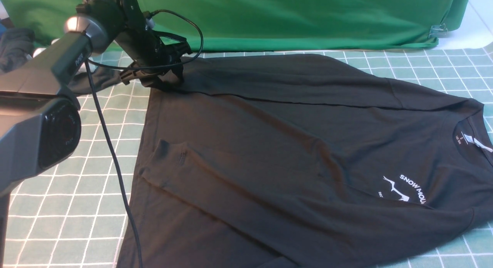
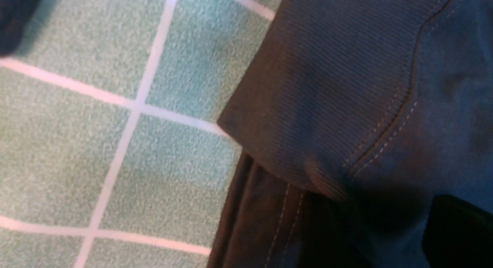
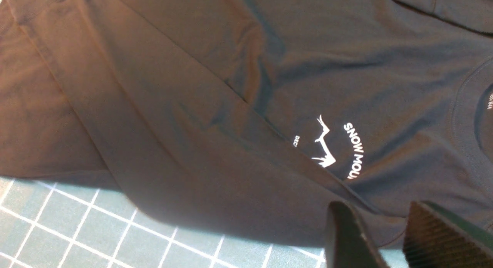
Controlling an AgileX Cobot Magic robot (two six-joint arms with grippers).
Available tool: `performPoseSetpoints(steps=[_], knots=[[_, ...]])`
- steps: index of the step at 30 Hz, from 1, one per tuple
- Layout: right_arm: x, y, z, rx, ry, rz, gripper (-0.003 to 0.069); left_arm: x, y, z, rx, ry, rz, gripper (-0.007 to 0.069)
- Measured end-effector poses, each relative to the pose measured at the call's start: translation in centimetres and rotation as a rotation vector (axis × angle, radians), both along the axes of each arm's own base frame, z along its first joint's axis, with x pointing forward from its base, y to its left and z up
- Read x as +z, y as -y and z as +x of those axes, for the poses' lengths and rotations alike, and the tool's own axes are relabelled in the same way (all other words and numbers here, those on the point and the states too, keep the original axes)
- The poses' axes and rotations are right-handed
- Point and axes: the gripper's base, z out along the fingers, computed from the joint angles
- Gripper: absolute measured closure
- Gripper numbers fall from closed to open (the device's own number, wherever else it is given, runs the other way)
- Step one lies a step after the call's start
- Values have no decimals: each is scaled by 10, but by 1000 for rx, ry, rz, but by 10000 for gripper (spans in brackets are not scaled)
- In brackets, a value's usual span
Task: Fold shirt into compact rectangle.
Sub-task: 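Grab the top left corner of the dark shirt with the left gripper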
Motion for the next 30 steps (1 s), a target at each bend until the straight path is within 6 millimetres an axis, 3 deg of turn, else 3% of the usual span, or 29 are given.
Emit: performPoseSetpoints(steps=[1,6,10,18,24,30], knots=[[0,0,0,0,0,0,440,0,0,0,0,2,0,302],[0,0,0,0,0,0,440,2,0,3,6,40,-9,503],[0,0,0,0,0,0,439,3,1,5,-28,66,3,605],[0,0,0,-1,3,0,434,7,3,3,-70,72,-5,614],[0,0,0,-1,4,1,432,33,6,-1,-86,111,-31,613],[0,0,0,-1,4,0,426,30,1,-8,-113,31,35,613]])
